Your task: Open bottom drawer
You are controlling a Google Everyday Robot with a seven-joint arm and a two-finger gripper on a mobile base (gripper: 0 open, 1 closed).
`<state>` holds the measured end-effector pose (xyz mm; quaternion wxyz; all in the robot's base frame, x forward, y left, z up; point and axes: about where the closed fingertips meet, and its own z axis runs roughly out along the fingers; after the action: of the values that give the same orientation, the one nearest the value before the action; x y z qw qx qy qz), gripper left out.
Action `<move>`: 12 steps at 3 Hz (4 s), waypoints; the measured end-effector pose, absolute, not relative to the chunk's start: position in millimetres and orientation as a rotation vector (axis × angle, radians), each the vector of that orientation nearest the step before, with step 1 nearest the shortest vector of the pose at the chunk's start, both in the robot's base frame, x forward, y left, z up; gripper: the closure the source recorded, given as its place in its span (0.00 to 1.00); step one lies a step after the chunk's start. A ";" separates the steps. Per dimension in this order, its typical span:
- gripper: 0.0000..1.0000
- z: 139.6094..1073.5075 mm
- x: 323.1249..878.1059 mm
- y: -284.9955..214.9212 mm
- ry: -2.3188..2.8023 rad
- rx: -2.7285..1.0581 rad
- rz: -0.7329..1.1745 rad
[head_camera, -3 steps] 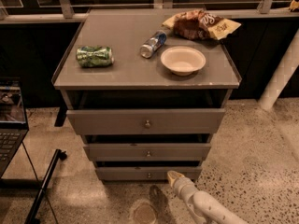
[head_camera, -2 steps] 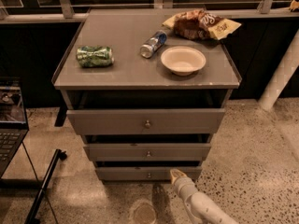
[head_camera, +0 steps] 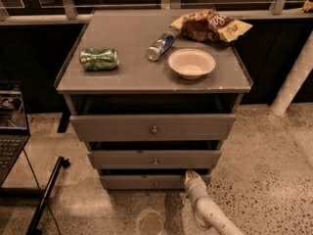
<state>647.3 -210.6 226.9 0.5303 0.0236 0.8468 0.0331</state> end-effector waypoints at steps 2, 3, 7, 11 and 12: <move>1.00 202.2 693.2 -248.0 2.068 0.157 -0.030; 1.00 200.3 693.9 -248.0 2.074 0.170 -0.024; 1.00 188.6 687.7 -268.0 2.262 0.038 -0.134; 1.00 187.0 653.0 -275.8 2.427 0.036 -0.074; 1.00 183.9 638.0 -278.1 2.487 0.046 -0.045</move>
Offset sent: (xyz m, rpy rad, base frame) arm 0.0505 -0.0414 -0.0276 -0.0293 0.0496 -0.1336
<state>638.0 -278.1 183.9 0.3209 0.0176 0.9468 -0.0171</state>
